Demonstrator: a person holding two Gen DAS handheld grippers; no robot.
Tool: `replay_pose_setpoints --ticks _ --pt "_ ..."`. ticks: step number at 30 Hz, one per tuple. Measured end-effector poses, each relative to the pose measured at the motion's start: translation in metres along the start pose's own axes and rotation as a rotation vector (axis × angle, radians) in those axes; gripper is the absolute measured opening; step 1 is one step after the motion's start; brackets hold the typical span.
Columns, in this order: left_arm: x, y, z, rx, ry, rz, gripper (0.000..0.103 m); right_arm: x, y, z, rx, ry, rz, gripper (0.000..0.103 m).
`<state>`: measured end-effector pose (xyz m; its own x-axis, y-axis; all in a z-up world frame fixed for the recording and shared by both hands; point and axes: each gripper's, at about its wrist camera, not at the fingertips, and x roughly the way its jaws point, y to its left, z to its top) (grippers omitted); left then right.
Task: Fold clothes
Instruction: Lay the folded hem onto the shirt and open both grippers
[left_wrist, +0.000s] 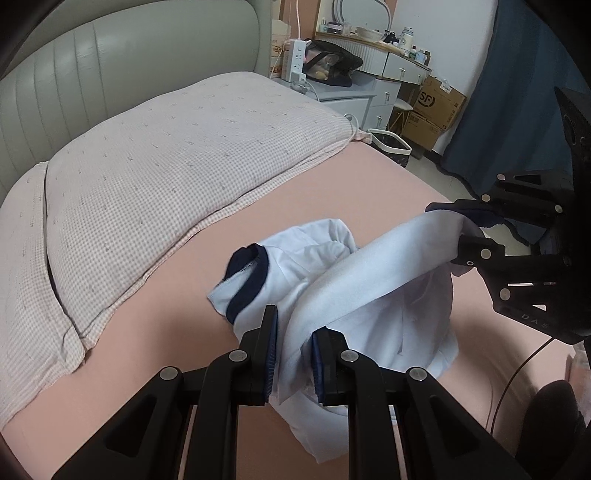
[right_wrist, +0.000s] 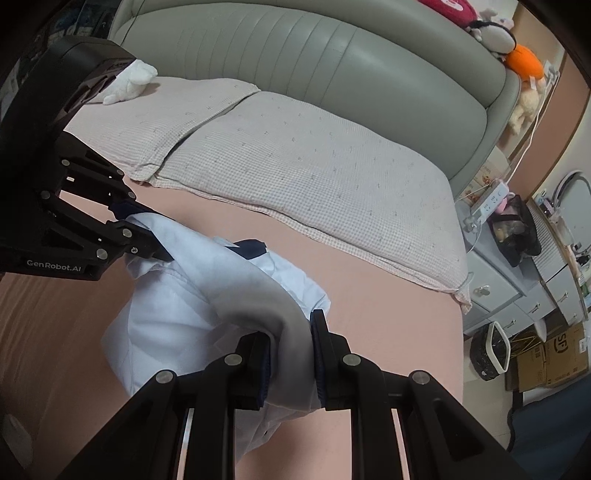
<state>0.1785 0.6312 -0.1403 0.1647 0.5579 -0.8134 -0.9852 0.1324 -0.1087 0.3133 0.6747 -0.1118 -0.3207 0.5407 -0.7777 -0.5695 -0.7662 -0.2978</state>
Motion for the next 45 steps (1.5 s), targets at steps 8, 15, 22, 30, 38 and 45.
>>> replay_pose_setpoints --ticks 8,15,22,30,38,45 --pt "0.030 0.025 0.015 -0.043 0.033 0.006 0.014 0.042 -0.011 0.012 0.028 0.030 0.017 0.017" --pt "0.060 0.039 0.023 -0.080 0.071 0.020 0.014 0.083 -0.019 0.015 0.046 0.094 0.027 0.017" --pt "0.078 0.052 0.024 -0.147 0.084 0.062 0.015 0.119 -0.030 0.011 0.098 0.170 0.044 0.035" --pt "0.069 0.062 0.029 -0.204 0.032 0.065 0.015 0.126 -0.052 0.013 0.211 0.150 -0.058 0.062" --pt "0.066 0.086 0.041 -0.366 0.042 -0.016 0.015 0.115 -0.089 0.019 0.386 0.114 -0.114 0.062" --pt "0.059 0.083 0.044 -0.388 0.061 -0.036 0.015 0.091 -0.079 0.020 0.360 0.082 -0.084 0.062"
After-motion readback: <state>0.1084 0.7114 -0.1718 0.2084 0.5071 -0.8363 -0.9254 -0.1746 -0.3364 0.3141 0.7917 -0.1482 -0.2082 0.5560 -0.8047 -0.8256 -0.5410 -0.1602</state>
